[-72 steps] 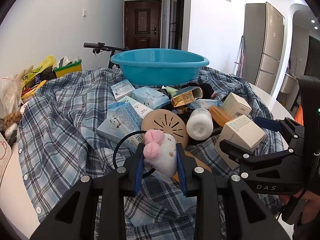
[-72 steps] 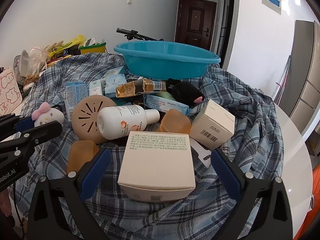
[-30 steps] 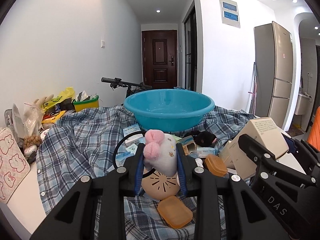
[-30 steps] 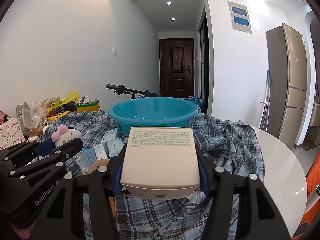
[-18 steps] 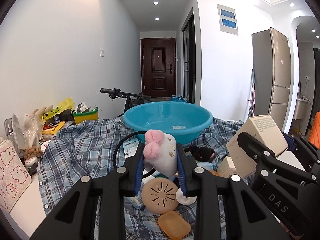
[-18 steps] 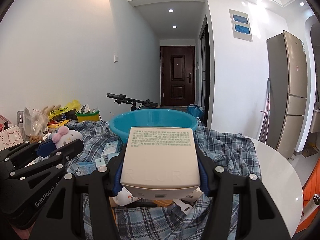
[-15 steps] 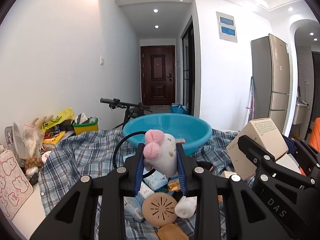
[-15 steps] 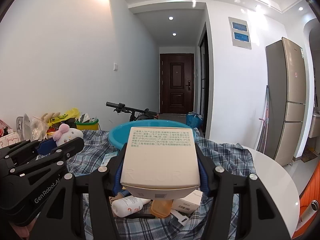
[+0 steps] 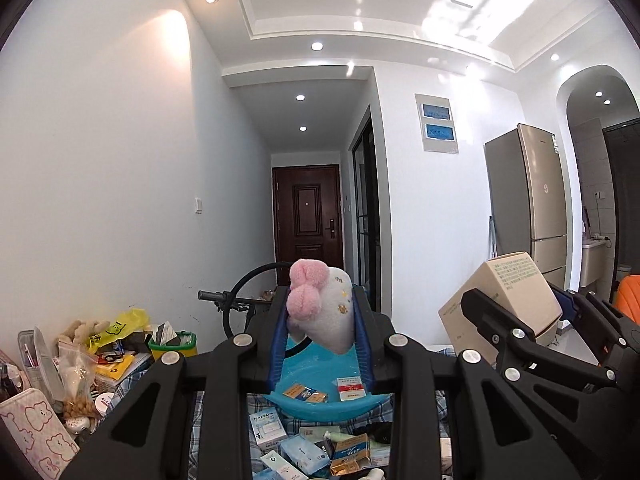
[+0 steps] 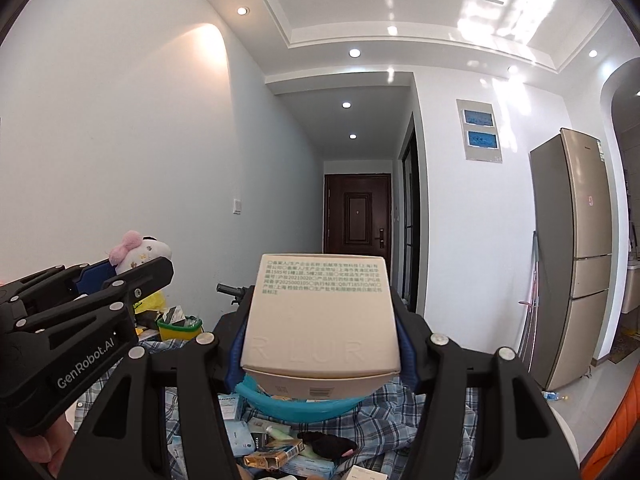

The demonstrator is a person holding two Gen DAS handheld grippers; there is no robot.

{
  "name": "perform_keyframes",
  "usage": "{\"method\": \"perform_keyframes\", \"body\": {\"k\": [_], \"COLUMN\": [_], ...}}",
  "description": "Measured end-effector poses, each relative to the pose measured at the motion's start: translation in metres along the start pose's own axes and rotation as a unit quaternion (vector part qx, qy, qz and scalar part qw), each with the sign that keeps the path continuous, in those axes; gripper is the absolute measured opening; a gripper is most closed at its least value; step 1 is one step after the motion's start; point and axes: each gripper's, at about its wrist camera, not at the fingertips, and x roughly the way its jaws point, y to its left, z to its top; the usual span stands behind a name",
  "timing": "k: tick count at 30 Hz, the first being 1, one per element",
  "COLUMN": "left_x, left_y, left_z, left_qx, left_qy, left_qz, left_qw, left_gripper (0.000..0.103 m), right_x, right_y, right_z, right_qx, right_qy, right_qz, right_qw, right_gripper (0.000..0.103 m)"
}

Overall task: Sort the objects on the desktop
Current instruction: 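Lift the bunny and white box and carry them over the turquoise basin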

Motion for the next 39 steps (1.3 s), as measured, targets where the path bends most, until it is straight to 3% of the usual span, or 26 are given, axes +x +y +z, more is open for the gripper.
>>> {"method": "perform_keyframes", "body": {"k": [9, 13, 18, 22, 26, 30, 34, 39], "left_x": [0.017, 0.062, 0.134, 0.188, 0.233, 0.289, 0.316, 0.313], "left_y": [0.000, 0.009, 0.024, 0.034, 0.038, 0.053, 0.051, 0.042], "left_z": [0.018, 0.027, 0.023, 0.015, 0.009, 0.015, 0.026, 0.018], "left_qx": [0.008, -0.003, -0.012, -0.033, -0.024, -0.057, -0.043, -0.045], "left_qy": [-0.012, 0.004, 0.008, 0.023, 0.010, 0.013, -0.003, -0.003], "left_qz": [-0.014, -0.021, 0.004, -0.015, 0.000, 0.000, 0.013, -0.003], "left_qw": [0.9998, 0.9998, 0.9999, 0.9991, 0.9997, 0.9983, 0.9990, 0.9990], "left_gripper": [0.032, 0.032, 0.032, 0.031, 0.032, 0.031, 0.031, 0.031], "right_x": [0.019, 0.054, 0.108, 0.150, 0.183, 0.212, 0.241, 0.259], "right_y": [0.001, -0.002, -0.014, -0.016, -0.022, -0.030, -0.039, -0.053], "right_z": [0.008, 0.005, 0.001, 0.000, -0.005, -0.005, 0.001, 0.006], "right_qx": [0.000, -0.008, -0.005, -0.026, -0.022, -0.013, 0.005, 0.038], "right_qy": [-0.003, 0.004, 0.028, 0.039, 0.044, 0.039, 0.034, 0.035], "right_qz": [0.008, 0.011, -0.004, -0.010, -0.018, -0.031, -0.036, -0.034], "right_qw": [1.000, 1.000, 1.000, 0.999, 0.999, 0.999, 0.999, 0.998], "right_gripper": [0.057, 0.057, 0.057, 0.057, 0.057, 0.057, 0.057, 0.057]}}
